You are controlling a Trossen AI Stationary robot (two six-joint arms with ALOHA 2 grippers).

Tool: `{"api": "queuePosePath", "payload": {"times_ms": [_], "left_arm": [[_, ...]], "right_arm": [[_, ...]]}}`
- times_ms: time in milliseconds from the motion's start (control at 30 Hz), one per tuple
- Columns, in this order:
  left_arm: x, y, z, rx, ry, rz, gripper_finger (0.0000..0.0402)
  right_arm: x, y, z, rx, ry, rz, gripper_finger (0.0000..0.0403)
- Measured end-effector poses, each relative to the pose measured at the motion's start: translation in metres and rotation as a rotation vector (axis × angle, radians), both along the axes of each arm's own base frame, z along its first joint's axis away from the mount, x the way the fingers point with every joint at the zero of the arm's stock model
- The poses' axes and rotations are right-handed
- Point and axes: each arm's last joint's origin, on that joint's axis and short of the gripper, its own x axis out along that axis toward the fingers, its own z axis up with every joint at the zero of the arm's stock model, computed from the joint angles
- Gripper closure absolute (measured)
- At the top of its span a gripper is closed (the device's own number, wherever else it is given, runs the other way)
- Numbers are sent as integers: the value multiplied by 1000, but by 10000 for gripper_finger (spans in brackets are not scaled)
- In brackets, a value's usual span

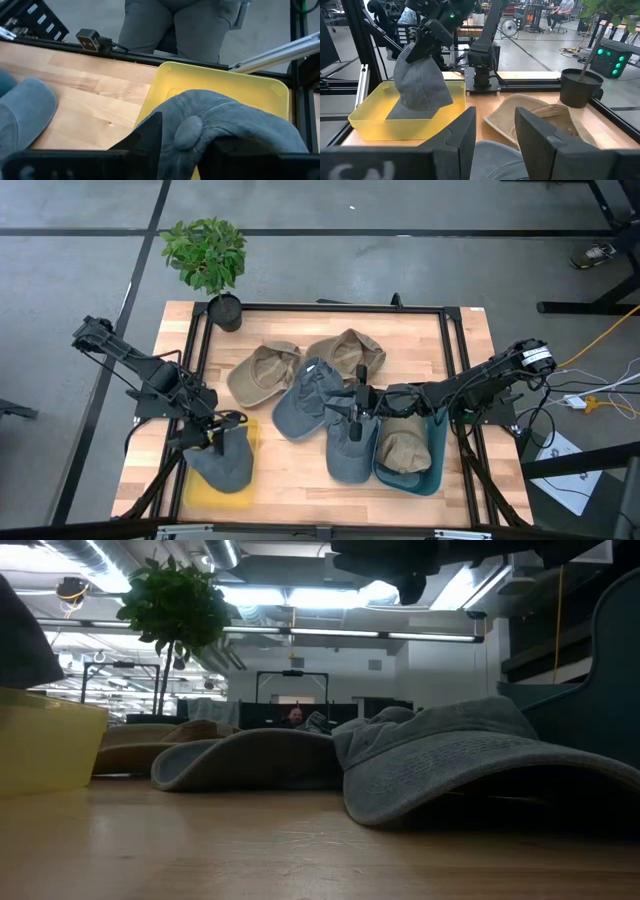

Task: Pick & Place hat
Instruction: Put the top left blue cap into the yellow bin

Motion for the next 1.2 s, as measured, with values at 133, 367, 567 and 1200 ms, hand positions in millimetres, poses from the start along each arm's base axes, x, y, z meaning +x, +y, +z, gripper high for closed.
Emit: {"api": "queuePosePath", "payload": {"times_ms": [133,367,567,1200], "left_arm": [[1,0,1,-9,1,7,278],[1,0,1,-5,-10,15,234],[2,5,3,92,-99,147,217],[-33,31,32,-38,-284,436,214]], "right_arm": [[0,0,0,-1,0,0,268],[0,0,0,1,0,0,268],[0,0,0,-3,0,0,268],[0,0,-2,-38,24,3,268]]}}
